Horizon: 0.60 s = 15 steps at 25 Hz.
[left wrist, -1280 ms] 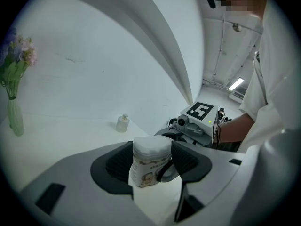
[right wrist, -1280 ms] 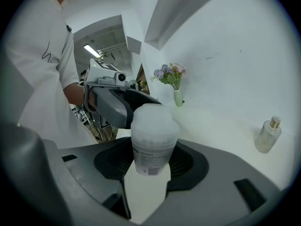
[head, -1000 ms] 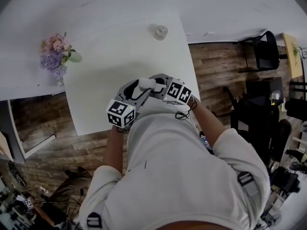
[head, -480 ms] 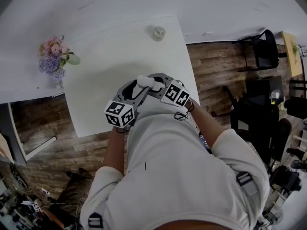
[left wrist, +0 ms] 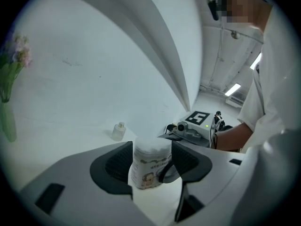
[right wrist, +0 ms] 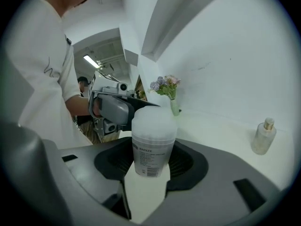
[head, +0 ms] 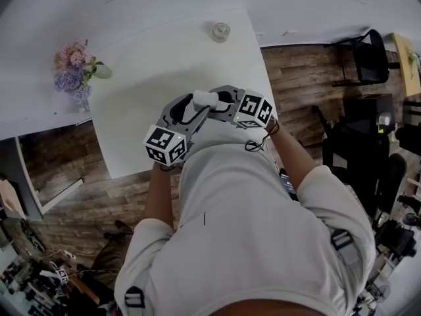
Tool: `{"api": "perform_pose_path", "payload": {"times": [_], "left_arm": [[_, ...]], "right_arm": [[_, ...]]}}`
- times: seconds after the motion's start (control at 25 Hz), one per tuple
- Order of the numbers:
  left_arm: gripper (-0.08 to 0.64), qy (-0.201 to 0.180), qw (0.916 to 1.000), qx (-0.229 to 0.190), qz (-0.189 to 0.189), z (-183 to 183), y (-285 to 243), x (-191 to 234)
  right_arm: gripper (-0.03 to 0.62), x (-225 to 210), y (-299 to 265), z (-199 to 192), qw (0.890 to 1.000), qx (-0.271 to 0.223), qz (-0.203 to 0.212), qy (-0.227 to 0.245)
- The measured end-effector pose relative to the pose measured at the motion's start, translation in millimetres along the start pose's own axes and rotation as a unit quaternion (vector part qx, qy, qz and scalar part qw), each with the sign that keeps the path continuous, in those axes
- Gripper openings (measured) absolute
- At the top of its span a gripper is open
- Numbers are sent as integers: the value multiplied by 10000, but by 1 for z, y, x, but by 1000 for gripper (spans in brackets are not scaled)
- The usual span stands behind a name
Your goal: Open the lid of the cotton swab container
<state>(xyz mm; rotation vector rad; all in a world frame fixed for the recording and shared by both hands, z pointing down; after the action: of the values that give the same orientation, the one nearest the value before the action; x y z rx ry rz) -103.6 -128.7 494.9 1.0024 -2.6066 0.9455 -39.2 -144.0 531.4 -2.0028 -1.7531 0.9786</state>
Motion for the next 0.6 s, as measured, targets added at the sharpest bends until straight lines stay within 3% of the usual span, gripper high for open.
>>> {"api": "perform_pose_path", "payload": {"times": [0.12, 0.2, 0.48, 0.6], "left_arm": [[268, -503, 9987, 62, -61, 6, 4, -7], [268, -605, 9981, 76, -116, 6, 4, -9], [262, -138, 9998, -160, -30, 5, 2, -4], [261, -1, 9999, -151, 12, 4, -1, -3]], "right_arm": [[196, 7, 1, 0, 9989, 41, 470, 58], [196, 10, 2, 0, 9980, 67, 621, 51], [198, 7, -3, 0, 9977, -115, 572, -339], [199, 4, -2, -2, 9988, -84, 372, -319]]}}
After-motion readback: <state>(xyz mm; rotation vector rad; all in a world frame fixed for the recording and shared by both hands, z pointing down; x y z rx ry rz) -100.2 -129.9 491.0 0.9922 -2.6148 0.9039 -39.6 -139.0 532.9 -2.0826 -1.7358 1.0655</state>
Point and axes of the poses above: the fingertips, and each gripper's own axes: y backward along the fingers, x to its left, z out of its top, the point moved 4 cm from there along y, backward along the fingers, and after that the axes turned 13 degrees about x, right-handed, at the moved point
